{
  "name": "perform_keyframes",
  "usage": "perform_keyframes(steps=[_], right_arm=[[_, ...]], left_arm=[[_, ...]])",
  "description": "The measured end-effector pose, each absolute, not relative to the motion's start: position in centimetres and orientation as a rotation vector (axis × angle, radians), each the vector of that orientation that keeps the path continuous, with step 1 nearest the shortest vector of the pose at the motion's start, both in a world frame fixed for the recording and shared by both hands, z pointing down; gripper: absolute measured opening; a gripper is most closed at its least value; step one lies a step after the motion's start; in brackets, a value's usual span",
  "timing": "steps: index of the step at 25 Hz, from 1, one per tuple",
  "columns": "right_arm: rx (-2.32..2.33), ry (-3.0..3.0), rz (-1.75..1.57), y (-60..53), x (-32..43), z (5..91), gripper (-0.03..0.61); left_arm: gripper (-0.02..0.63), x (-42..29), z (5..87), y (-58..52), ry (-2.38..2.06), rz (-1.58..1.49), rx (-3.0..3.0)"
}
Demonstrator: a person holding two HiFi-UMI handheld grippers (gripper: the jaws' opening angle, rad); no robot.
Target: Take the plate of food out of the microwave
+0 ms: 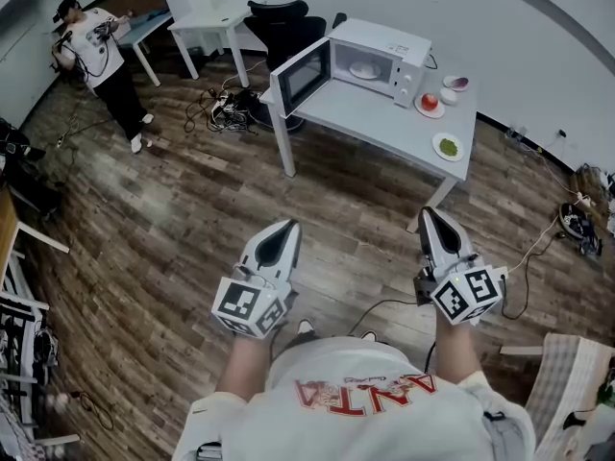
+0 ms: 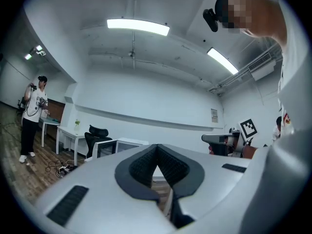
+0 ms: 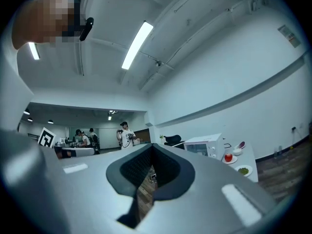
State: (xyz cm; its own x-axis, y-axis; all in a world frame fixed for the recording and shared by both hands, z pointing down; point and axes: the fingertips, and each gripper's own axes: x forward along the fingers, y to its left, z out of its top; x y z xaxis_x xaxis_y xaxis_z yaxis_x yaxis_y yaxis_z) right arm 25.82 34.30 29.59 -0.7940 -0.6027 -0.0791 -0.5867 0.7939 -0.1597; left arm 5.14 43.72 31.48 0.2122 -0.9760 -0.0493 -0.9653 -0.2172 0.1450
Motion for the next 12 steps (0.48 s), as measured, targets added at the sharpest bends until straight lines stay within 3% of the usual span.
perform_keyframes(steps=[12], right_arm=[[-0.885,2.842,-0.267,36.0,18.4,30.4,-0.002]], left_arm=[[0.009,-1.8,33.7,45.8,-1.89,-0.213,2.326]])
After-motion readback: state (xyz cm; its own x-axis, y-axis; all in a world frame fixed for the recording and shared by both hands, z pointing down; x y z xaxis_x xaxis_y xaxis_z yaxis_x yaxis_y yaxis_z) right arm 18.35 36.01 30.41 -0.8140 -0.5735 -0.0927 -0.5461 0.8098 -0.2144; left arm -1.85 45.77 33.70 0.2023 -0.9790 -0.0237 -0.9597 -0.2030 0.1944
